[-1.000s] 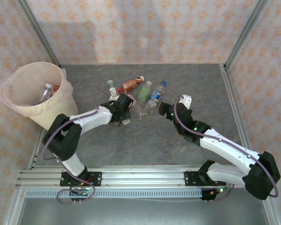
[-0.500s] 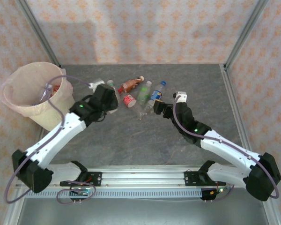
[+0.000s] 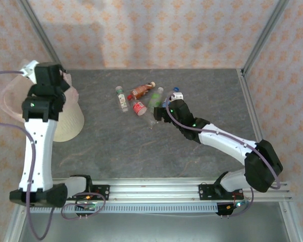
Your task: Put the plastic bottles in the bin
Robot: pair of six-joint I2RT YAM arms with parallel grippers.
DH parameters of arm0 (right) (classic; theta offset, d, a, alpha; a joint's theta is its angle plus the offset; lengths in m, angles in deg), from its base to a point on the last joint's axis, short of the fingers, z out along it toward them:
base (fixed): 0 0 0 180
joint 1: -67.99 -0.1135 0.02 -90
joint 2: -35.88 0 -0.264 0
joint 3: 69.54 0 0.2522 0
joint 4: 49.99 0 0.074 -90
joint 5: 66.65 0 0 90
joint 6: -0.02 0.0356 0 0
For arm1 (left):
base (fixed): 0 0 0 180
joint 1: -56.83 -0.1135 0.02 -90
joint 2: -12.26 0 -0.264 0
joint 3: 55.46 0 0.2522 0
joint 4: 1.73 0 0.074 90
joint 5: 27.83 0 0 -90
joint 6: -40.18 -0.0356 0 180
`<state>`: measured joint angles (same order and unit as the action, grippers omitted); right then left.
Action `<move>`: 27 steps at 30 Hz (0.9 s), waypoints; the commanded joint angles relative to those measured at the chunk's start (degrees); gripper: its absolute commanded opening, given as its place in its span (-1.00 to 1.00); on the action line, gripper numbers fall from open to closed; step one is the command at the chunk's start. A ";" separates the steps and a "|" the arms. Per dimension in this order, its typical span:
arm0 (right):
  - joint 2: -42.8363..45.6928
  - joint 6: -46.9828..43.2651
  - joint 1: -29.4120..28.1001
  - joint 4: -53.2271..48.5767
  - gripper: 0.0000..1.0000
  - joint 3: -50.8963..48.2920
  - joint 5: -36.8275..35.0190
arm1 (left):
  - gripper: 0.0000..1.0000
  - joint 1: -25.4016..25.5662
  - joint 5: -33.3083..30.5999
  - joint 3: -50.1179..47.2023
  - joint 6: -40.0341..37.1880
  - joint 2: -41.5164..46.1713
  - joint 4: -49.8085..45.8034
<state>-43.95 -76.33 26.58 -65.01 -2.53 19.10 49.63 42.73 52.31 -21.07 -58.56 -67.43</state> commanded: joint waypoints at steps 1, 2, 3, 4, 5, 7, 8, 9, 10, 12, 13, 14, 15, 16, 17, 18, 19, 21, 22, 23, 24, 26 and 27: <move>-1.94 -1.17 0.19 -2.77 0.99 2.32 4.06 | -1.00 -7.01 7.04 2.12 -0.90 -5.11 -4.46; -3.02 -2.03 0.19 -4.18 0.99 3.25 4.87 | -1.00 -8.89 9.49 2.46 -0.64 -6.33 -4.32; -4.13 -2.57 0.19 -5.45 0.99 4.18 5.25 | -0.99 -10.20 10.89 2.73 -0.54 -7.52 -4.22; -5.20 -3.32 0.19 -6.54 0.99 5.19 5.52 | -0.86 -10.81 11.11 2.95 -0.51 -8.30 -4.61; -6.54 -3.99 0.19 -7.85 0.98 6.17 5.78 | -0.68 -11.27 10.36 3.26 -0.47 -9.13 -5.20; -8.79 -5.11 0.19 -9.64 0.96 8.00 6.17 | -0.33 -11.84 7.00 3.67 0.21 -10.25 -6.82; -9.86 -5.45 0.19 -10.33 0.95 9.08 6.47 | -0.18 -12.33 5.49 3.55 0.83 -10.53 -7.53; -10.98 -5.65 0.19 -10.92 0.94 9.94 6.78 | -0.08 -12.86 4.30 3.26 1.47 -10.47 -7.88; -11.80 -5.82 0.19 -11.45 0.93 10.65 6.97 | -0.04 -13.22 3.47 2.89 1.53 -10.47 -7.79; -14.05 -6.09 0.19 -12.80 0.91 12.82 7.38 | 0.14 -13.48 2.35 2.56 1.48 -10.43 -7.73; -15.04 -6.25 0.19 -13.40 0.90 13.61 7.49 | 0.24 -13.46 2.29 2.78 1.50 -10.66 -7.98; -16.25 -6.39 0.19 -14.06 0.89 14.51 7.50 | 0.37 -13.46 2.62 3.20 1.55 -10.94 -8.40; -17.39 -6.65 0.19 -14.74 0.89 15.56 7.42 | 0.52 -13.45 2.94 3.65 1.51 -11.01 -8.90; -18.36 -6.86 0.19 -15.45 0.88 16.29 7.24 | 0.70 -13.46 3.21 3.96 1.56 -11.05 -9.20; -19.33 -7.09 0.14 -15.95 0.88 17.04 7.07 | 0.86 -13.45 3.54 4.36 1.20 -10.98 -9.59; -20.33 -7.29 0.19 -16.26 0.87 17.60 6.85 | 1.00 -13.37 3.84 4.67 0.95 -10.64 -9.92; -21.02 -7.48 0.19 -16.53 0.86 18.11 6.78 | 1.00 -13.38 4.46 4.83 0.61 -10.30 -10.10; -22.32 -8.17 0.18 -16.99 0.85 19.28 7.19 | 1.00 -12.98 6.28 4.91 0.04 -8.85 -10.15; -23.11 -8.42 0.19 -17.29 0.84 19.80 7.55 | 1.00 -12.26 7.22 4.65 -0.31 -7.73 -9.81; -23.79 -8.62 0.19 -17.54 0.82 20.44 7.80 | 1.00 -11.50 8.00 4.43 -0.64 -6.66 -9.48; -24.40 -8.79 0.20 -17.93 0.81 20.88 8.09 | 1.00 -10.49 8.85 4.25 -0.93 -5.69 -9.28; -25.78 -8.90 0.19 -18.67 0.79 21.79 8.47 | 1.00 -7.37 10.81 3.75 -1.42 -3.30 -8.67; -26.33 -9.03 0.15 -18.93 0.78 22.10 8.47 | 1.00 -5.79 12.31 3.20 -1.62 -2.27 -7.98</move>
<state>-68.76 -84.09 26.58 -81.14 17.51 27.25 40.62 51.39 55.33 -21.01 -64.82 -75.52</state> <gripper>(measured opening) 0.894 0.993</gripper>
